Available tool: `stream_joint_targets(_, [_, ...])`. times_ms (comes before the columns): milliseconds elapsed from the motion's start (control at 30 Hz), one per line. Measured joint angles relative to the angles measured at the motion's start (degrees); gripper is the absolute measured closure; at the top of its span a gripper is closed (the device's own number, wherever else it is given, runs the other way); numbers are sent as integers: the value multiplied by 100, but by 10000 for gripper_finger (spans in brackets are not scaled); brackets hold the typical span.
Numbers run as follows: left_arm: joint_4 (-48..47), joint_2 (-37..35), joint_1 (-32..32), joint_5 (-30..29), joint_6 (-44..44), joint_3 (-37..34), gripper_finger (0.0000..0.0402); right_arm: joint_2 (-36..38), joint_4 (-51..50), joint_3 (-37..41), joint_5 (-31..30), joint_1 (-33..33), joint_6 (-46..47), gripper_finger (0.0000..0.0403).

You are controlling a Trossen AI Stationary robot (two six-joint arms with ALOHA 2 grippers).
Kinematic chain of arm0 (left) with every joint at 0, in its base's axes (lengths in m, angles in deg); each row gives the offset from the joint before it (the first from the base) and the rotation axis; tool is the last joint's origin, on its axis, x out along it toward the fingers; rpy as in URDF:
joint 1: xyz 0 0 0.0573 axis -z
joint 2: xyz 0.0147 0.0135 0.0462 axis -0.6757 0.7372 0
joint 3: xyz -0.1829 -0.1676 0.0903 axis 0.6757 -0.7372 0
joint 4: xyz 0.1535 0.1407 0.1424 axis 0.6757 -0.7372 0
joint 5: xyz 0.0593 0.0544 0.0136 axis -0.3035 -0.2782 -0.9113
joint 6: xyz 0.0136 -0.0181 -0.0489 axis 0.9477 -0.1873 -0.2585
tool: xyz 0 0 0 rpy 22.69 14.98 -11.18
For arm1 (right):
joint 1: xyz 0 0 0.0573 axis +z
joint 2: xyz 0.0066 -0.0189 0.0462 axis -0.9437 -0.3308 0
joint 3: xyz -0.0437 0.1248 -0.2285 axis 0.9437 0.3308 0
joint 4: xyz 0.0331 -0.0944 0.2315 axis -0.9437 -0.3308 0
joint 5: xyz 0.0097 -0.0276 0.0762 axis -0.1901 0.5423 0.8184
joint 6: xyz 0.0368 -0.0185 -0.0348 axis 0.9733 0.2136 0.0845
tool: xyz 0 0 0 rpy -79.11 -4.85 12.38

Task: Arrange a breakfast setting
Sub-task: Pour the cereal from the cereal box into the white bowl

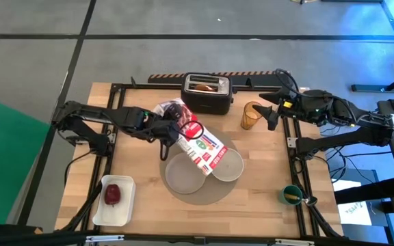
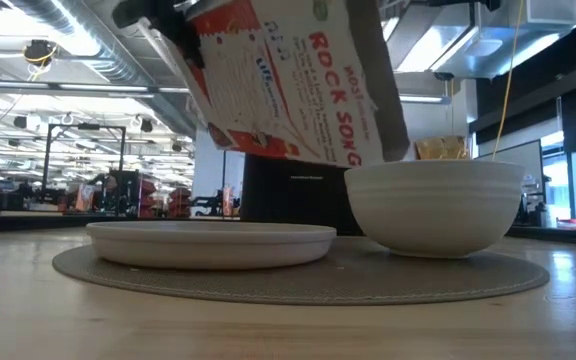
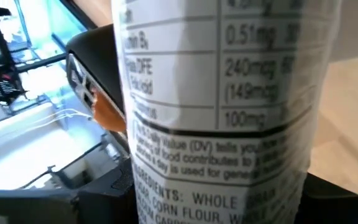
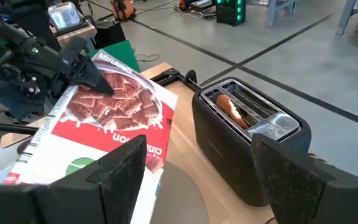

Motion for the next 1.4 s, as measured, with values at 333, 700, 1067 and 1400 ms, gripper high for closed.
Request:
stream_joint_targets(333, [698,130,157,-555,1015,9,195,0,-2,0,-2,0,69,123])
stream_joint_targets(700, [743,122,177,-613,1498,7,195,0,-4,2,7,0,69,123])
stream_joint_targets(1067, [861,122,177,-650,1446,7,195,-184,-2,4,214,0,67,123])
stream_joint_targets(1400, [762,122,141,-213,665,1,195,-341,200,7,365,2,67,123])
